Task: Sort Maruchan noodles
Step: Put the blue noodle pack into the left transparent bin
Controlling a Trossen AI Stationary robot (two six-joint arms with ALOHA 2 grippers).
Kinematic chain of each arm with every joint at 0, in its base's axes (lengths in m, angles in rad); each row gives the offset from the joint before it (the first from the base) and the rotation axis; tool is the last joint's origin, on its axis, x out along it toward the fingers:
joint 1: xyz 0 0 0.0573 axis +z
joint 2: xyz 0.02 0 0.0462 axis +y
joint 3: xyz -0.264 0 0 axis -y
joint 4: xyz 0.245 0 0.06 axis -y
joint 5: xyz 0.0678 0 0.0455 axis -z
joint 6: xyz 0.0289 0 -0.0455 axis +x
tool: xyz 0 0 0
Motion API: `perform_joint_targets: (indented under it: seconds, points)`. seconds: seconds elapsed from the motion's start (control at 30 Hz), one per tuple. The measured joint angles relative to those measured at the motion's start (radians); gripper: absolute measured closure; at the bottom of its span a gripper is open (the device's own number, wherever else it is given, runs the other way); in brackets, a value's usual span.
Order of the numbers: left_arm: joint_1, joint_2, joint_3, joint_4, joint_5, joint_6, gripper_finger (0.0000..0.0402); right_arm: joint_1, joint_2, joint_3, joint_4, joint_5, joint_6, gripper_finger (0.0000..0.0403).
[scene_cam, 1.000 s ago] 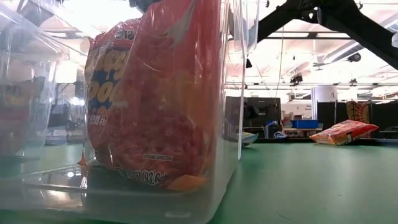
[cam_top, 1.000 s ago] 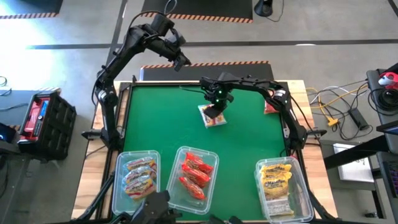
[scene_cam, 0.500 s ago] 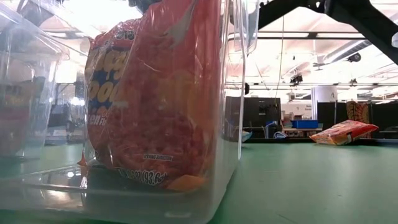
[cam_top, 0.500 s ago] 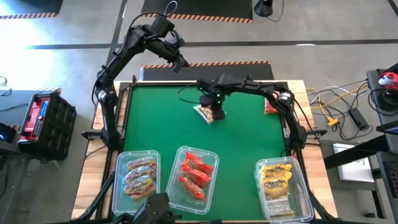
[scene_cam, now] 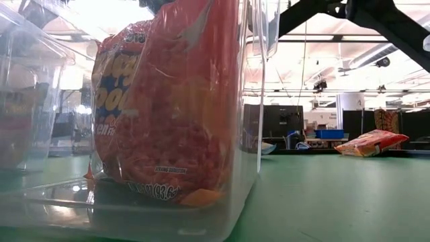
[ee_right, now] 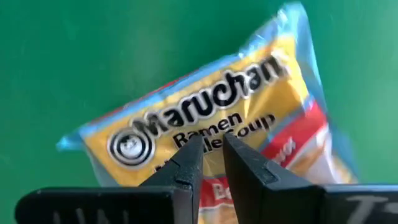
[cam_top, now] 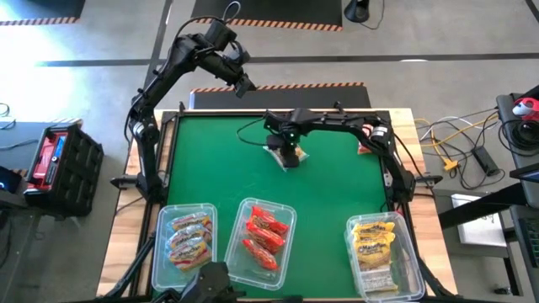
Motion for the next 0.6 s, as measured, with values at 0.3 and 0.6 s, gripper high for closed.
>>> perform_joint_targets:
  seconds: [0.3, 0.6]
  points:
    - [-0.002, 0.000, -0.004, -0.042, 0.000, -0.005, 0.0350, -0.033, 0.022, -0.046, -0.131, -0.053, 0.615, 0.0344]
    - [-0.025, -0.001, -0.078, -0.023, -0.080, -0.022, 0.0350, -0.081, -0.016, -0.047, -0.061, -0.143, 0.715, 0.0344]
